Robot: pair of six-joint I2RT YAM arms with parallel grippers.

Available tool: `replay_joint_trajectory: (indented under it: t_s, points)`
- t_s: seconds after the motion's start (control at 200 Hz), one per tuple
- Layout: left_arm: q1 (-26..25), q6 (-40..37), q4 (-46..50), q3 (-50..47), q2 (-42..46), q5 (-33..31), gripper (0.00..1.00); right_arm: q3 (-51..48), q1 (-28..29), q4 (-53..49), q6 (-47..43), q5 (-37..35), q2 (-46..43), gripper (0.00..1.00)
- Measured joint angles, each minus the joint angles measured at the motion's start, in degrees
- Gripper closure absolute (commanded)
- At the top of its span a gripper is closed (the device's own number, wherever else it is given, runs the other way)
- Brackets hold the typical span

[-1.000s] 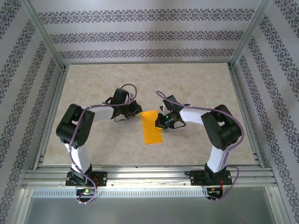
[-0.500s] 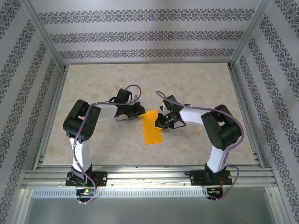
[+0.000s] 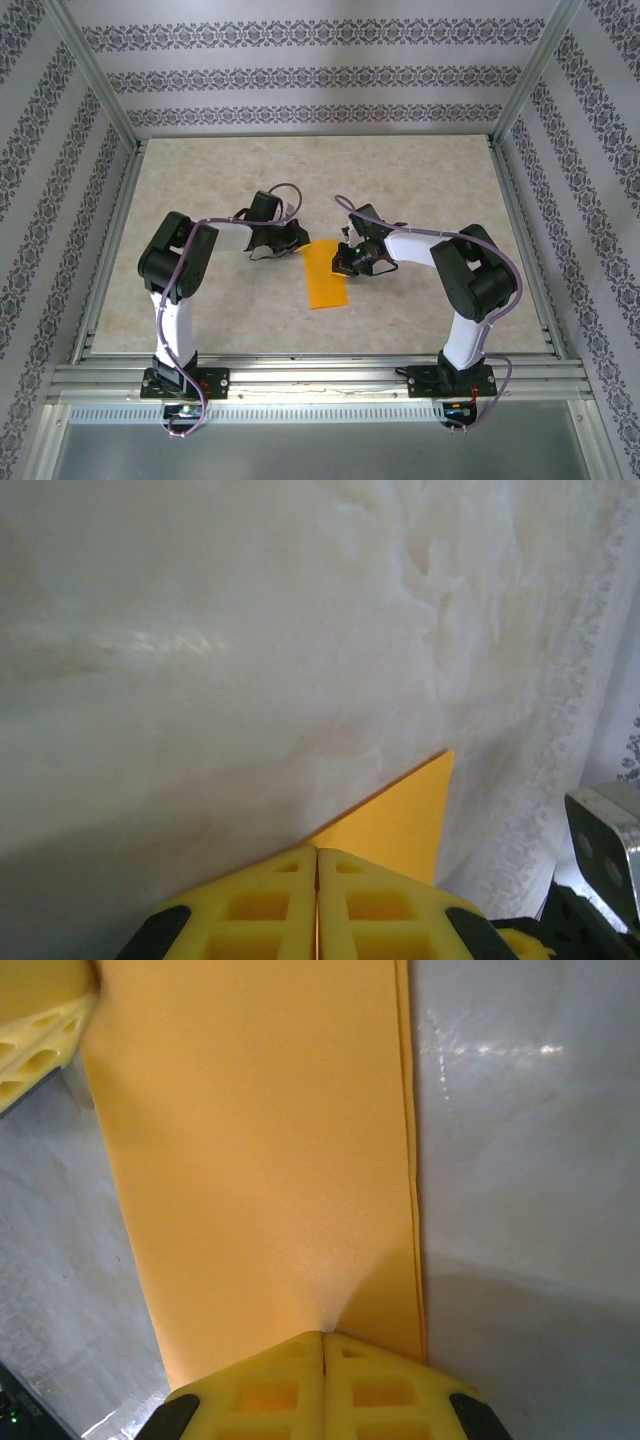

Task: Fold a paper plane with a square sheet of paper (pick it up from the middle)
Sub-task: First fold the square sheet of paper in half at the center of the table.

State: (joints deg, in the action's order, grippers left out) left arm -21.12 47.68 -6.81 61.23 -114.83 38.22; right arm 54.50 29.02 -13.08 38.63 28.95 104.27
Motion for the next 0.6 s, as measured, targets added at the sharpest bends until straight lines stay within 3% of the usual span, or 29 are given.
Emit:
replay_joint_trajectory:
  t_s: [0.37,0.6]
  points:
    - [1.42,0.76,3.98,3.08,0.0,-6.6,0.88,0.0,-0.02,0.0,0.0,0.02,0.0,1.0]
    - [1.31,0.76,7.63,3.28,3.69,-7.19,0.84,0.02,-0.02,0.0,0.0,0.02,0.0,1.0]
